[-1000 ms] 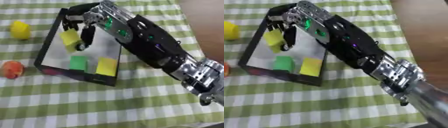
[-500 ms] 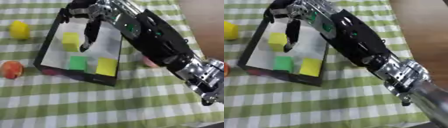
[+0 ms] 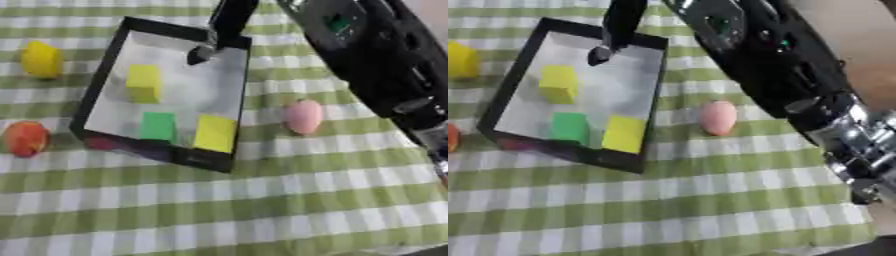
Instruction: Pick up objects on the table and place them in the box.
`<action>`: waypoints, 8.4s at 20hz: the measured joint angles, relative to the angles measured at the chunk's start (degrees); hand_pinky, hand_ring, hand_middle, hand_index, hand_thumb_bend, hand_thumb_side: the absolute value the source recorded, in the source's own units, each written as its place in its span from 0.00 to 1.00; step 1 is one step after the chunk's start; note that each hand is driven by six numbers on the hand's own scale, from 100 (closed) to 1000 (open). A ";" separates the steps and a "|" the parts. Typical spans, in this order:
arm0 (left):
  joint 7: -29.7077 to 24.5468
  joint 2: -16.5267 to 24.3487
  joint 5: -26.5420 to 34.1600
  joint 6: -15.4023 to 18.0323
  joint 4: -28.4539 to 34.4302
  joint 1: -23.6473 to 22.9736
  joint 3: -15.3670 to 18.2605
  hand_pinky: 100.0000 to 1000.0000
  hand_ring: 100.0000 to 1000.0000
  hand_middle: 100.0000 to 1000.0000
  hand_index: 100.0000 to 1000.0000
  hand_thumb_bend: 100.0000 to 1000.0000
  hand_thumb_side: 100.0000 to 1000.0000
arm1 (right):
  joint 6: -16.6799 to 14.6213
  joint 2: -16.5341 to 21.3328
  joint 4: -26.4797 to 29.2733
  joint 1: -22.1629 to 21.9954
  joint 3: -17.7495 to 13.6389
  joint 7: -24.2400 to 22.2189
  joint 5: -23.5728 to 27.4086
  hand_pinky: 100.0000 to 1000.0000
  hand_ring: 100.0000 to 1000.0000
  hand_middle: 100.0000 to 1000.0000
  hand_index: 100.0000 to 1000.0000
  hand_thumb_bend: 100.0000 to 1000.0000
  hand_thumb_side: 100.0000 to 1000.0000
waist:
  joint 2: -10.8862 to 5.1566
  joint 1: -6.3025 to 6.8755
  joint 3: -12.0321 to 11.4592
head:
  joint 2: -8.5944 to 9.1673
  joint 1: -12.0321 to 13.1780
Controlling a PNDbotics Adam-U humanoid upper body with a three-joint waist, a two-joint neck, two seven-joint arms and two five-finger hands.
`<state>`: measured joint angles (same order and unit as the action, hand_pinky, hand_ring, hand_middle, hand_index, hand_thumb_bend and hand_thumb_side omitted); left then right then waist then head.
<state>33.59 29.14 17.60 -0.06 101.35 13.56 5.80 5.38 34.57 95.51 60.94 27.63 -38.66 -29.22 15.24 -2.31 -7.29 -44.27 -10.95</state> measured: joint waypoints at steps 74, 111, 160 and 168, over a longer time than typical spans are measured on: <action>-0.40 -0.92 0.30 -0.35 -0.02 0.74 -0.38 0.73 0.71 0.70 0.85 0.83 0.61 | 11.47 27.46 17.74 -35.06 -5.75 14.49 9.28 0.76 0.60 0.38 0.49 0.31 0.00 | 1.53 1.19 -1.67 | 0.00 -1.86; -0.43 1.65 -0.05 -0.31 -0.33 0.70 -0.69 0.73 0.71 0.70 0.85 0.83 0.60 | 1.76 -3.76 -7.11 12.33 11.24 -5.32 3.37 0.78 0.61 0.40 0.50 0.32 0.00 | 0.26 -1.05 -2.02 | -0.01 -4.66; 0.34 1.65 -0.24 -0.46 -0.30 0.34 -0.32 0.73 0.71 0.70 0.85 0.84 0.60 | 13.07 12.19 13.07 -8.05 -9.82 19.31 24.03 0.90 0.82 0.70 0.78 0.12 0.31 | 0.26 -1.46 -1.07 | -0.01 -3.50; 0.07 3.05 -1.60 -0.76 0.22 0.27 -0.30 0.73 0.71 0.70 0.85 0.83 0.60 | 10.98 13.36 17.83 -24.24 -21.02 37.92 40.11 0.91 0.83 0.71 0.78 0.19 0.31 | 0.32 0.42 -0.53 | -0.01 -2.49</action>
<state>33.66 32.19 16.00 -0.81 101.57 13.84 5.51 16.36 47.93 113.34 36.70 6.61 -0.74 10.89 15.57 -1.89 -7.82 -44.28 -13.44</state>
